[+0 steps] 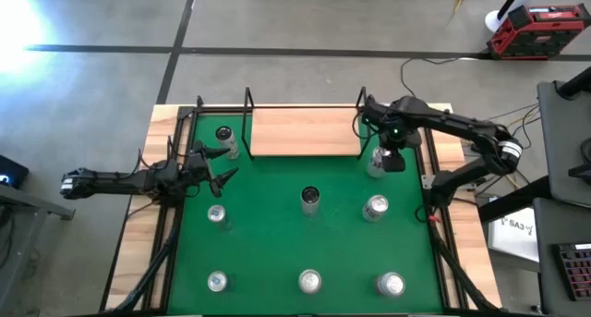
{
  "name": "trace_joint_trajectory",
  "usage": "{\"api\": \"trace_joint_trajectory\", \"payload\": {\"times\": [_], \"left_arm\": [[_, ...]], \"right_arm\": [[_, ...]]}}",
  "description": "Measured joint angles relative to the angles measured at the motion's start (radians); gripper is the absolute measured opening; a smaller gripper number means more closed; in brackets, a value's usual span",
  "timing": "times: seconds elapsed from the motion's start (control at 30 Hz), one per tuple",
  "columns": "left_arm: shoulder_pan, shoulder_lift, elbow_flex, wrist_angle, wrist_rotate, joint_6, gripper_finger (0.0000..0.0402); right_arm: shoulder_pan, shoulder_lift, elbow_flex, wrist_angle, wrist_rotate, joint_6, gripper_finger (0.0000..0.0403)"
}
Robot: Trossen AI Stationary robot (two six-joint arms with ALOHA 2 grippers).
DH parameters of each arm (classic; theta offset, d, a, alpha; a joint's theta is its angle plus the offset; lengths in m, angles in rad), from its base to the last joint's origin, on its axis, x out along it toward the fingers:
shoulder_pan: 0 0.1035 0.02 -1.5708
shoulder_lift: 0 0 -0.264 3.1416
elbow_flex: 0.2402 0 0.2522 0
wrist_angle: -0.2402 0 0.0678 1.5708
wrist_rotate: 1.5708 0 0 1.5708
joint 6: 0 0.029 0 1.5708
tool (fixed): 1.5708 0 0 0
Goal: Place canned beverage on shelf
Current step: Put the top silver soda can on the shelf
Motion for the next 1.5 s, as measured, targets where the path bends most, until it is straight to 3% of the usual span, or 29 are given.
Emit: {"api": "trace_joint_trajectory", "payload": {"times": [0.47,0.8,1.07,1.27,1.5], "left_arm": [[0.0,0.0,0.0,0.0,0.0,0.0,0.0332],[0.0,0.0,0.0,0.0,0.0,0.0,0.0332],[0.0,0.0,0.0,0.0,0.0,0.0,0.0332],[0.0,0.0,0.0,0.0,0.0,0.0,0.0332],[0.0,0.0,0.0,0.0,0.0,0.0,0.0332]], "right_arm": [[0.206,-0.02,0.0,0.05,-0.016,-0.016,0.027],[0.239,0.013,0.016,0.167,-0.05,-0.138,0.027],[0.239,0.156,0.195,0.105,-0.038,-0.323,0.0271],[0.238,0.268,0.408,-0.055,0.056,-0.484,0.0274],[0.227,0.329,0.571,-0.099,0.144,-0.589,0.0275]]}}
